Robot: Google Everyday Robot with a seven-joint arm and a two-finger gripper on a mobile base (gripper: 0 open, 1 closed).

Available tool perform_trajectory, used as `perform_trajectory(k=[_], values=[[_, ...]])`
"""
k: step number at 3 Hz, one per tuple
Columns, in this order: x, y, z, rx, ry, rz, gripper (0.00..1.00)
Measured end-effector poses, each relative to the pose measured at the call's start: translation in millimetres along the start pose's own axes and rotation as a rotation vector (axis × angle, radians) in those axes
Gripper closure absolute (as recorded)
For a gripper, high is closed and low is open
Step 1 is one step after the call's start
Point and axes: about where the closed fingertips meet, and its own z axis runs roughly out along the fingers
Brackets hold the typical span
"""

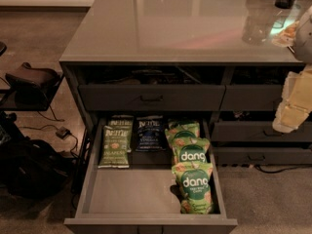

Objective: Pick blue chip bag from middle drawer and place on counter

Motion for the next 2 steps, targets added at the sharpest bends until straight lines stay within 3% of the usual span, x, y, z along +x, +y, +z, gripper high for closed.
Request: perform_trajectory(k=[1, 2], values=[[0, 0, 0, 0.0, 0.0, 0.0, 0.0], [-6, 13, 24, -0.047, -0.036, -0.027, 0.0]])
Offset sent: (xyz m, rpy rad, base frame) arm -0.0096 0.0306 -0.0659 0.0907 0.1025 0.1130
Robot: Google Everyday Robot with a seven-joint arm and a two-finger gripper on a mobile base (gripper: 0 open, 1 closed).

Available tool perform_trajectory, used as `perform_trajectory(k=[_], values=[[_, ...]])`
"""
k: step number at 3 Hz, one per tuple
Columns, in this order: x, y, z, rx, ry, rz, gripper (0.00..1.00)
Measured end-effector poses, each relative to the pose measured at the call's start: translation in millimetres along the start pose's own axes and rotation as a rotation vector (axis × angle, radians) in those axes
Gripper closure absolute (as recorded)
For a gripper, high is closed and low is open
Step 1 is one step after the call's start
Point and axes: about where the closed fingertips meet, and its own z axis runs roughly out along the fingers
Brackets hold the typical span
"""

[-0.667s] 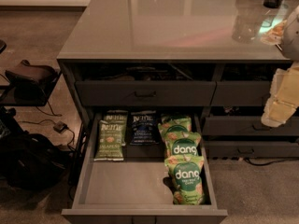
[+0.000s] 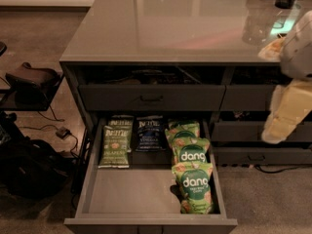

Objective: Pick blue chip bag from middle drawer and place on counter

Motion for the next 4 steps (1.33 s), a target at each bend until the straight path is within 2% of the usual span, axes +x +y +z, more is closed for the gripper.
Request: perform_trajectory(k=[1, 2, 3, 4], values=[[-15, 27, 65, -0.098, -0.118, -0.049, 0.0], [-34, 55, 154, -0.2, -0.267, -0.05, 0.0], [-48, 68, 237, -0.253, -0.372, 0.0, 0.0], [-60, 69, 315, -0.265, -0.413, 0.056, 0.0]])
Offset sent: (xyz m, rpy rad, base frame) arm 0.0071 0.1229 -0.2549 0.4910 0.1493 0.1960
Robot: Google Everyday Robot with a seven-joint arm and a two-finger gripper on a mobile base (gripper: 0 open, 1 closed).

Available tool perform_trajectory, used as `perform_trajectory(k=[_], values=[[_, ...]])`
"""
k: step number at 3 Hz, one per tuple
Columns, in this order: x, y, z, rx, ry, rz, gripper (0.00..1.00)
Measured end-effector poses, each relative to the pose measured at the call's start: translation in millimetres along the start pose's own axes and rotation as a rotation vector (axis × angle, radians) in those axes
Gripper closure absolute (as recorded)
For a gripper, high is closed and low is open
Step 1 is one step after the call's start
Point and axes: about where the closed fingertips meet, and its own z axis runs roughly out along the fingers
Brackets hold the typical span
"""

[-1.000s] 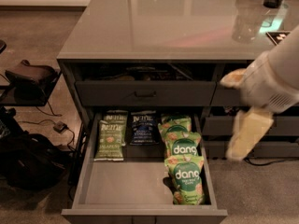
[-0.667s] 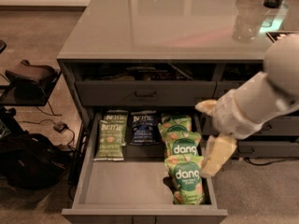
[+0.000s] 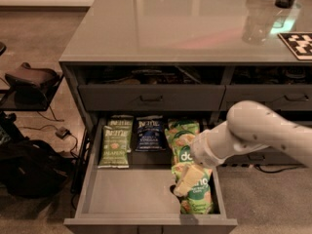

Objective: Pick blue chip bag from middle drawer and place on counter

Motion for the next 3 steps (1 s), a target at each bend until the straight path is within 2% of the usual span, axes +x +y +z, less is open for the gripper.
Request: perform_trajectory(k=[1, 2, 3], values=[[12, -24, 56, 0.038, -0.021, 0.03, 0.0], [19, -49, 103, 0.054, -0.013, 0.037, 0.0], [26, -70, 148, 0.026, 0.013, 0.035, 0.0]])
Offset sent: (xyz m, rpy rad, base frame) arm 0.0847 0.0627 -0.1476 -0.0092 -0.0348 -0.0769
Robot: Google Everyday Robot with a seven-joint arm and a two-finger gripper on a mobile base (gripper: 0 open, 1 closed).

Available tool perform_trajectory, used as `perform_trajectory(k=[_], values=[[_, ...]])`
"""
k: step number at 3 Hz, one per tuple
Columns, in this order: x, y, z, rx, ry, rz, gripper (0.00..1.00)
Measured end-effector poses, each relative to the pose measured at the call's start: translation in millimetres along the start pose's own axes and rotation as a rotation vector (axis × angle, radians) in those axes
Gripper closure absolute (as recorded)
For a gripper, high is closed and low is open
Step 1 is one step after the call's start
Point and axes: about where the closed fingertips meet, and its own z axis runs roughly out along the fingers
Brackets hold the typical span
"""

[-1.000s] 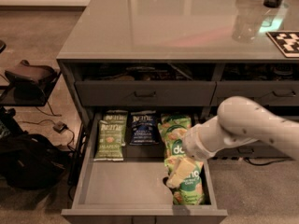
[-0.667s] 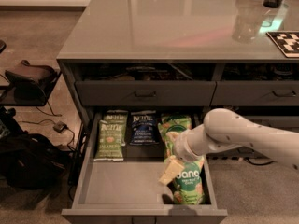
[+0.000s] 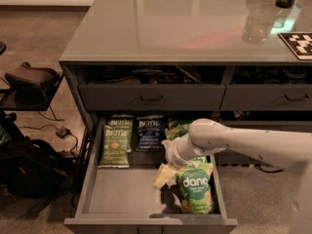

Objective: Pick blue chip bag from middle drawer and place on counter

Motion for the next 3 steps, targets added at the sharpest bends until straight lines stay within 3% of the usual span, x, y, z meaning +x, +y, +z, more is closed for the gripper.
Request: perform_trajectory(k=[2, 3], values=[[3, -37, 76, -0.086, 0.059, -0.017, 0.0], [-14, -93, 94, -0.047, 0.033, -0.027, 0.0]])
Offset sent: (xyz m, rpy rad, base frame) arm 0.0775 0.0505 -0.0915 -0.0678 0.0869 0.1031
